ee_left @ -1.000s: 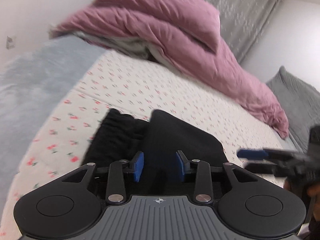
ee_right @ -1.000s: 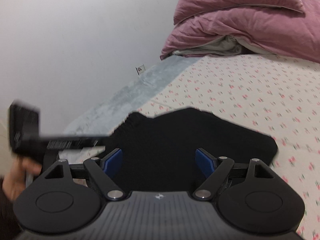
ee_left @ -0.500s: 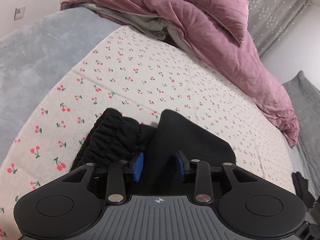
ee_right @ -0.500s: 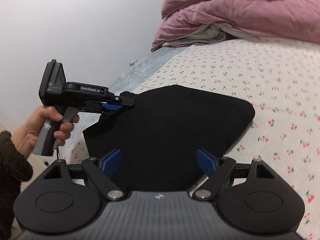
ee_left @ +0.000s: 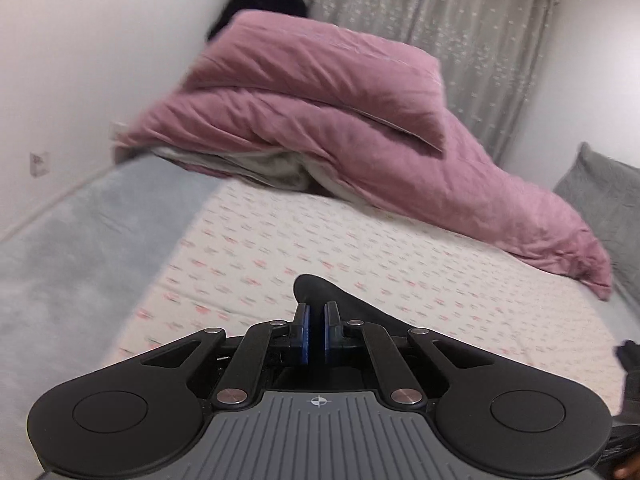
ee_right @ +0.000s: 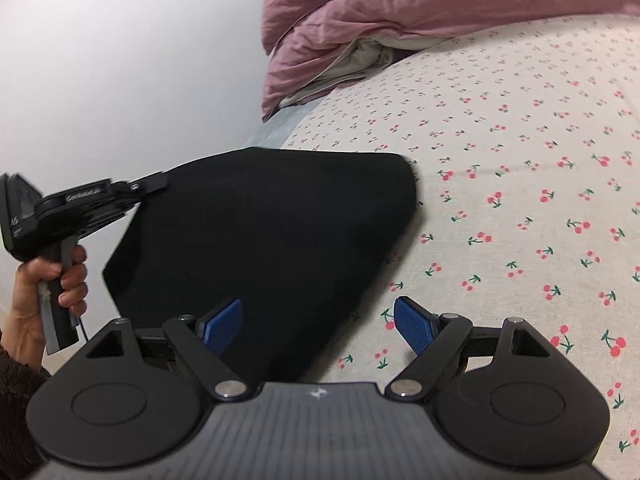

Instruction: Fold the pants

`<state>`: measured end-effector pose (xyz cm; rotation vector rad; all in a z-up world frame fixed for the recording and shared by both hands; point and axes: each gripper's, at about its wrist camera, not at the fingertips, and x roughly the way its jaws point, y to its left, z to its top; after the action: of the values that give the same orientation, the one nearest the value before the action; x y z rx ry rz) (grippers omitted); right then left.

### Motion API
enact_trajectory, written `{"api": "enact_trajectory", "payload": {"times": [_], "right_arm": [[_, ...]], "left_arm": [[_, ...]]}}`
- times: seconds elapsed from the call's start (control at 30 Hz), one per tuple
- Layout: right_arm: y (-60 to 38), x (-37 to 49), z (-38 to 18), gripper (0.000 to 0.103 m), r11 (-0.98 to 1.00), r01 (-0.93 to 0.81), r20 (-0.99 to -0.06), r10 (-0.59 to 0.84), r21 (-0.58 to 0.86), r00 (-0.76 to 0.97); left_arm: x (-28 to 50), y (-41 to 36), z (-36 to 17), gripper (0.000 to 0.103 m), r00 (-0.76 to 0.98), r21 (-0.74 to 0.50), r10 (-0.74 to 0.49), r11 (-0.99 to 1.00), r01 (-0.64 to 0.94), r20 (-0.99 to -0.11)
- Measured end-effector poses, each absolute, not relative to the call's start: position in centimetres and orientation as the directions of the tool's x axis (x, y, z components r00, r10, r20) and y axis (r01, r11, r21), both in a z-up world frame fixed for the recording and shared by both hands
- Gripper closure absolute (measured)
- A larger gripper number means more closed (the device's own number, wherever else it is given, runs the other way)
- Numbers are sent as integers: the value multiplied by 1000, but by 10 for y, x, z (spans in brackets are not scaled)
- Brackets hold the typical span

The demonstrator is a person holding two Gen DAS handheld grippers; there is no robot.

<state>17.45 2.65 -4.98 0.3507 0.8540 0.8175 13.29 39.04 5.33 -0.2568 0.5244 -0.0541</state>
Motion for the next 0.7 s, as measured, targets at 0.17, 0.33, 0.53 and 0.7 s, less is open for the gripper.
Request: {"api": "enact_trajectory", "payload": {"times": [0.17, 0.33, 0.53, 0.7], "right_arm": [[29, 180, -59, 20, 644, -462, -522, 765, 610, 377], [39, 185, -74, 20, 635, -437, -539, 772, 637, 337], [53, 194, -87, 24, 601, -392, -518, 799, 697, 304], [62, 206, -96, 36, 565, -336, -479, 822, 754, 306]], "left_arm": [[146, 420, 23, 92, 773, -119, 29, 984, -135, -634], [138, 449, 9, 46, 794, -330, -139, 940, -82, -592], [160, 454, -3, 21, 741, -391, -230, 919, -47, -630], [176, 471, -45, 21, 667, -549, -367, 833, -75, -649]]}}
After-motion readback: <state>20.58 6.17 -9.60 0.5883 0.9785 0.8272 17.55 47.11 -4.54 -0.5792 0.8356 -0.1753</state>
